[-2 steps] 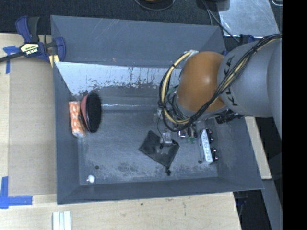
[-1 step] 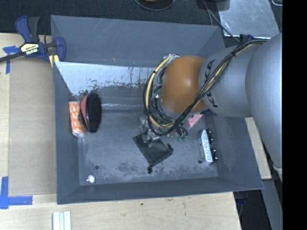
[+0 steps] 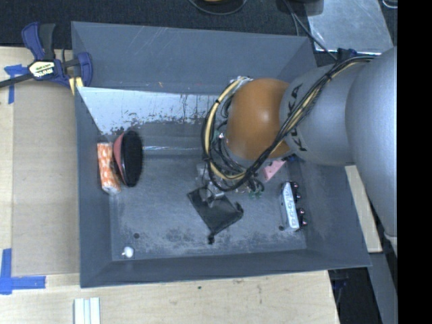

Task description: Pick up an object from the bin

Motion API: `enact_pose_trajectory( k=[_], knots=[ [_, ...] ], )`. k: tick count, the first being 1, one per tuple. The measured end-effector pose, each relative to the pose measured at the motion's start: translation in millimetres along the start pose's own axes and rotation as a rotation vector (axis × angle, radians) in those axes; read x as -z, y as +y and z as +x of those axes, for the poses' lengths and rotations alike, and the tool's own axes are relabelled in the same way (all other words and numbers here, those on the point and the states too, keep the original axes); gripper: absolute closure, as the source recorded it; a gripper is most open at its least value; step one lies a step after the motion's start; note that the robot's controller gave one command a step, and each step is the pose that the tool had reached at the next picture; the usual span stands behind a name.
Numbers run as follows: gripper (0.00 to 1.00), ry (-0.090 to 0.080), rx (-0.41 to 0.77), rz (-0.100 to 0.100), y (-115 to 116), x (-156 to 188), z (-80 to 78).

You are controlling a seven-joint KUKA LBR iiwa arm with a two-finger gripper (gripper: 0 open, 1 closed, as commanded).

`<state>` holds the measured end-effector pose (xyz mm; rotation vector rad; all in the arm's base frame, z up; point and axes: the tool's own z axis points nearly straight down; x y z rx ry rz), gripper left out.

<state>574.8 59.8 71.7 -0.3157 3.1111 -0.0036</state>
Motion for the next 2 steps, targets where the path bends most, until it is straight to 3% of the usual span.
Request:
enact_pose_trajectory(
  k=[1,2],
  knots=[
    [1.00,-0.007,0.037,0.000,10,93,-12.3],
    [1.00,-0.006,0.038,0.000,-14,1,-33.3]
  ],
)
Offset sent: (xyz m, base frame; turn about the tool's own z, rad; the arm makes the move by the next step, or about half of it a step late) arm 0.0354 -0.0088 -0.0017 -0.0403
